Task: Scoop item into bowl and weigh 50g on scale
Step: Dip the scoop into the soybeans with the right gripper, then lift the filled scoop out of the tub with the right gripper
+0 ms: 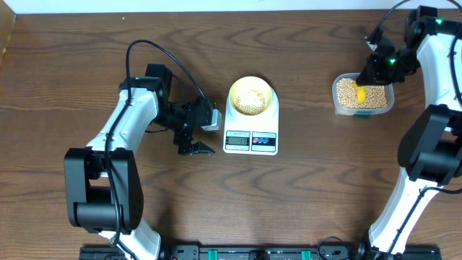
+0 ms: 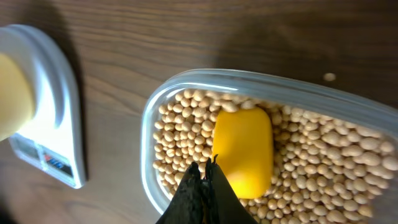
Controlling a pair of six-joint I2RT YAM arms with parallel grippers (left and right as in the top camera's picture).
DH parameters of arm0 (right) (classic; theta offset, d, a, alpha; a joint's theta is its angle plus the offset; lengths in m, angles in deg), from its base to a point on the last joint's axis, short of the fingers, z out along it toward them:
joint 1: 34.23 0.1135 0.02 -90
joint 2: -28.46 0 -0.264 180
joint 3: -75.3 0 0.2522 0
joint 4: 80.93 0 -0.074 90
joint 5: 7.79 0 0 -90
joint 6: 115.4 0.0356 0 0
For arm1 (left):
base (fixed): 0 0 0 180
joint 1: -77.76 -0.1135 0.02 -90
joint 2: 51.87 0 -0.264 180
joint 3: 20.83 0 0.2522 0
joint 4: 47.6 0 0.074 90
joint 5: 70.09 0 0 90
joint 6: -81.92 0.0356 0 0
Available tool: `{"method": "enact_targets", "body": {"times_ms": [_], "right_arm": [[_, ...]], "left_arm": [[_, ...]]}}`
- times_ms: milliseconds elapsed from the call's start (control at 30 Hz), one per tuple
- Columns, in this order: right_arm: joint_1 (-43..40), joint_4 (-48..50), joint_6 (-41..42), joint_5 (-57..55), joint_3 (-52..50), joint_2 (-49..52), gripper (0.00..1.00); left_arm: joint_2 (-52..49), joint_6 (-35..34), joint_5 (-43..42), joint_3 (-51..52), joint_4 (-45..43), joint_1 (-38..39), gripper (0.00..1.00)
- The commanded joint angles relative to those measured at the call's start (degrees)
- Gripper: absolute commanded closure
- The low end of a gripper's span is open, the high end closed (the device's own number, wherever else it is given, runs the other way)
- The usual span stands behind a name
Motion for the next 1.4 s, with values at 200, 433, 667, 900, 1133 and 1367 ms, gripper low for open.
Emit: {"method": "enact_targets", "body": {"times_ms": [200,433,667,900,1133,1367], "right_arm": [[-5.5,-1.2,-2.2,19.2,-0.6,0.7,0.99],[-9.3,-2.4,-2.2,20.7,-0.6,0.7,0.99],[-12.0,-3.1,-2.1,25.9,-0.6,0.7,0.99],[-13.2,-3.5,-2.2,25.8,-0.6,0.7,0.99],[-14.3,-3.9,-2.1,25.9,-0.6,0.7,0.99],[-15.8,-4.0,-1.9,28.2,-0.6,0.7,0.99]], "left_arm": [[0.3,0.5,-0.3,0.1,0.3,-0.1,0.02],[0.3,0.5,-0.3,0.1,0.3,-0.1,0.02],[0.3,0.5,-0.3,0.1,0.3,-0.1,0.02],[0.3,0.5,-0.3,0.1,0.3,-0.1,0.02],[0.3,0.5,-0.3,0.1,0.3,-0.1,0.02],[0.3,0.5,-0.3,0.1,0.3,-0.1,0.02]]}}
